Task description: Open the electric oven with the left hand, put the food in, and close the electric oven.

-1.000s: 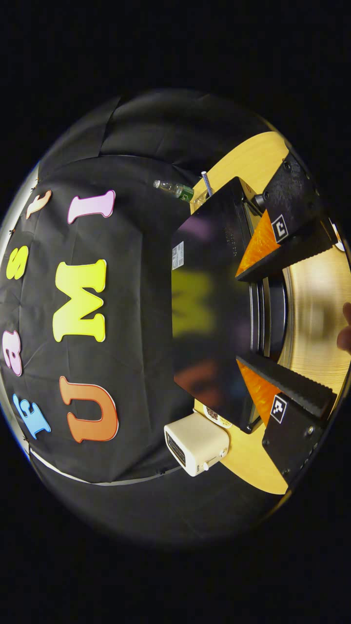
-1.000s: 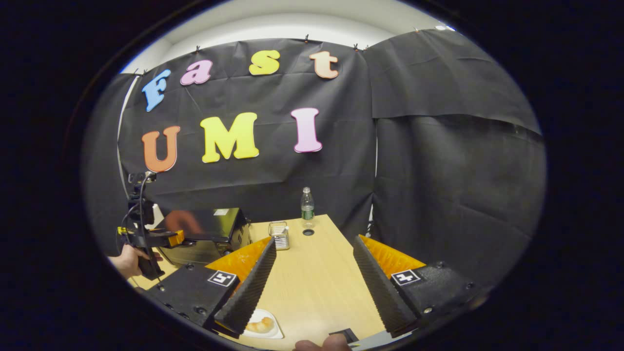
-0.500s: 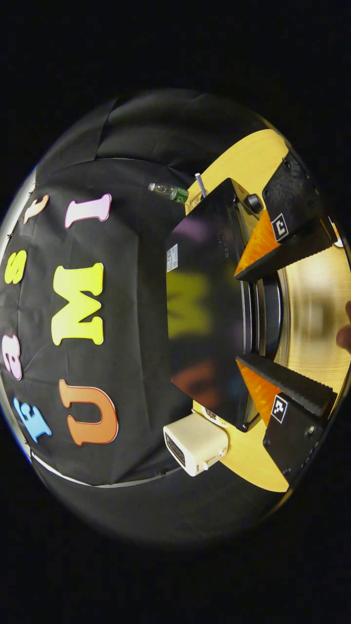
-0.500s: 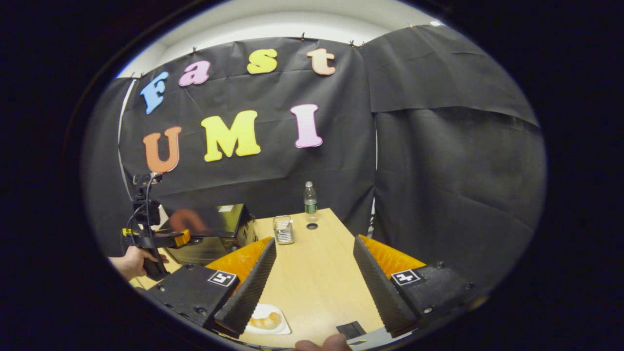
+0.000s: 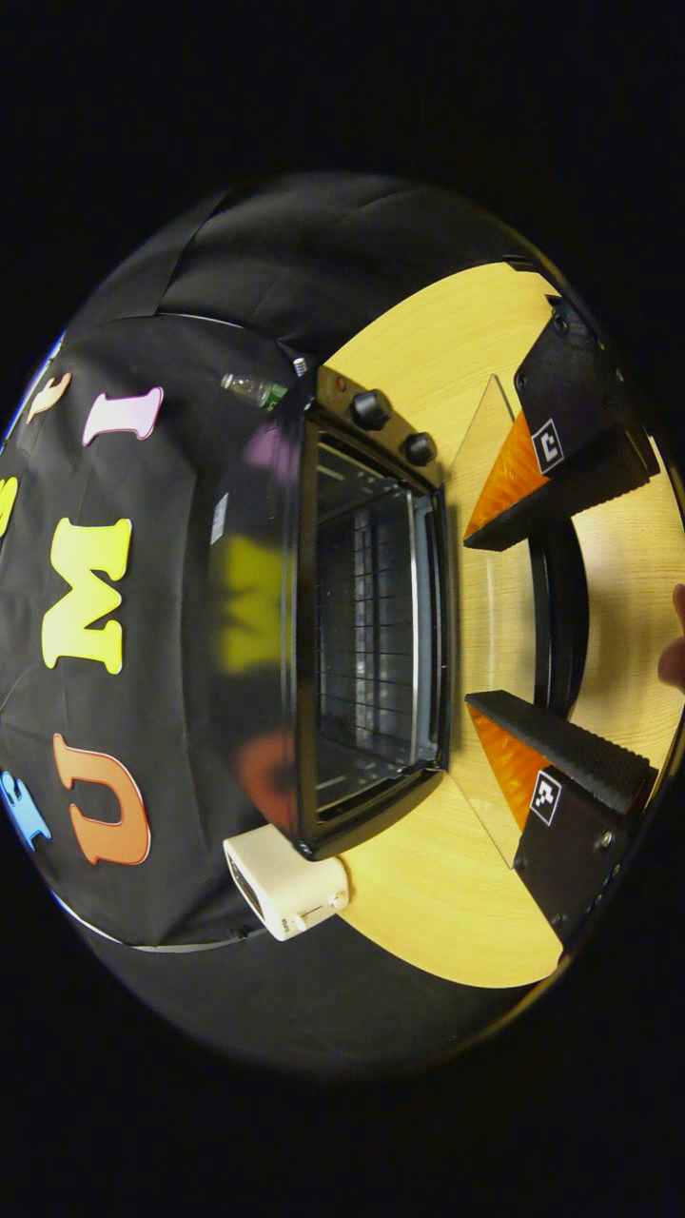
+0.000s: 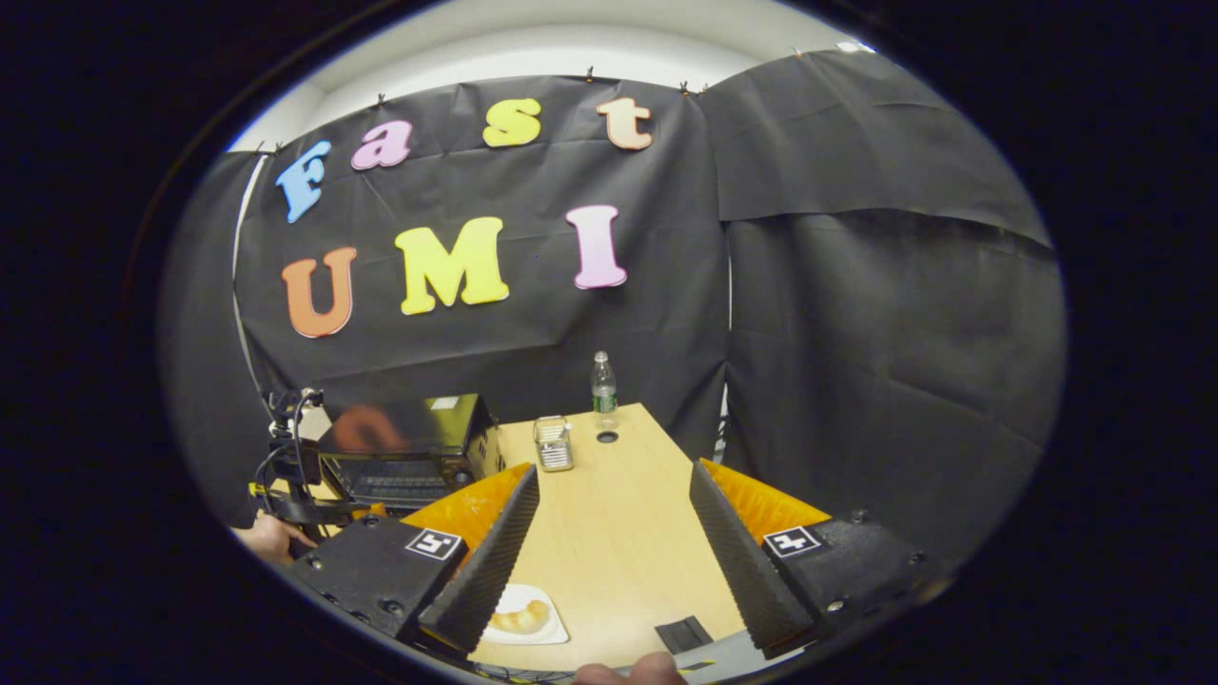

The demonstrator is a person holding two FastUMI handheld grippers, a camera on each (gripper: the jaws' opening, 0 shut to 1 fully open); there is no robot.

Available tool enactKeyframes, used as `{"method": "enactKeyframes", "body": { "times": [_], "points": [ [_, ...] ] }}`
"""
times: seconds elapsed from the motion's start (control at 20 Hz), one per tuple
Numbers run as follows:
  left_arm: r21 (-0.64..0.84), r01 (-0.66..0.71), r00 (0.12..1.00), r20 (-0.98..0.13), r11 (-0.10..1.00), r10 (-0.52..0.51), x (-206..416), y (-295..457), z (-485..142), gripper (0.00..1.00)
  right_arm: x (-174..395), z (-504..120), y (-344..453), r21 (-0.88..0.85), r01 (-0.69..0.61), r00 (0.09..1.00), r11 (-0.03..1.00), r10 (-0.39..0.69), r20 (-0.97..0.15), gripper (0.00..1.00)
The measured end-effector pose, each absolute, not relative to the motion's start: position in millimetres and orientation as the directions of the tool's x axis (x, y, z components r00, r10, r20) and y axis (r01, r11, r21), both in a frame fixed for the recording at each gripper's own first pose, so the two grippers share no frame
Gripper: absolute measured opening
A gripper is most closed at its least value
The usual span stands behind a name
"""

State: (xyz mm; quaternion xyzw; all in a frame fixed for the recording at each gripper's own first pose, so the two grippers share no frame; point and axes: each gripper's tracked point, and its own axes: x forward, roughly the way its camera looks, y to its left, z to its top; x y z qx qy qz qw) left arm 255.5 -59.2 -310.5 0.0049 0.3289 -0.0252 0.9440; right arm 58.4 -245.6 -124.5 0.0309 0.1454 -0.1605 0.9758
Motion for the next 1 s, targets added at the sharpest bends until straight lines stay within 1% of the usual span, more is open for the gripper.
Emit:
{"method": "enactKeyframes", "body": {
  "times": [0.05,0.1,0.2,0.4,0.6,0.7,0.75,0.8,0.95,1.0],
  "points": [
    [-0.015,0.046,0.776,-0.629,0.999,-0.045,249.1,-59.3,-317.3,0.97,56.1,-127.5,-242.7,0.014,0.318,0.905,0.948,-0.299,-0.301,0.98],
    [-0.021,0.045,0.778,-0.627,0.999,-0.048,243.7,-59.5,-320.2,1.0,54.0,-129.5,-239.3,0.013,0.311,0.906,0.95,-0.292,-0.308,0.98],
    [-0.027,0.04,0.768,-0.638,0.999,-0.048,235.7,-62.0,-329.1,0.97,49.4,-132.8,-233.2,0.004,0.298,0.906,0.955,-0.281,-0.316,0.98],
    [-0.04,0.047,0.733,-0.677,0.998,-0.061,218.8,-64.3,-348.8,0.97,45.2,-134.4,-228.2,-0.013,0.282,0.906,0.959,-0.271,-0.326,0.99],
    [-0.081,0.003,0.68,-0.731,0.997,-0.062,201.5,-61.1,-376.0,0.97,40.6,-136.8,-226.1,-0.024,0.275,0.902,0.961,-0.266,-0.338,1.0],
    [-0.07,0.0,0.677,-0.734,0.998,-0.051,199.4,-57.3,-382.7,0.98,37.7,-137.3,-226.3,-0.033,0.271,0.902,0.962,-0.265,-0.342,1.0],
    [-0.06,0.004,0.681,-0.731,0.998,-0.046,200.0,-56.7,-383.4,0.85,36.4,-137.5,-225.7,-0.037,0.268,0.901,0.963,-0.264,-0.344,1.0],
    [-0.052,0.003,0.681,-0.731,0.999,-0.04,200.3,-57.2,-383.5,0.95,35.7,-138.8,-225.2,-0.04,0.265,0.9,0.963,-0.262,-0.348,1.0],
    [-0.019,0.029,0.694,-0.719,0.999,-0.034,198.6,-59.8,-380.9,0.95,34.9,-147.8,-217.6,-0.043,0.239,0.896,0.97,-0.237,-0.375,1.0],
    [-0.005,0.046,0.707,-0.706,0.999,-0.036,198.4,-61.2,-377.3,0.95,35.2,-151.1,-214.9,-0.044,0.226,0.895,0.973,-0.225,-0.386,0.98]
  ]
}}
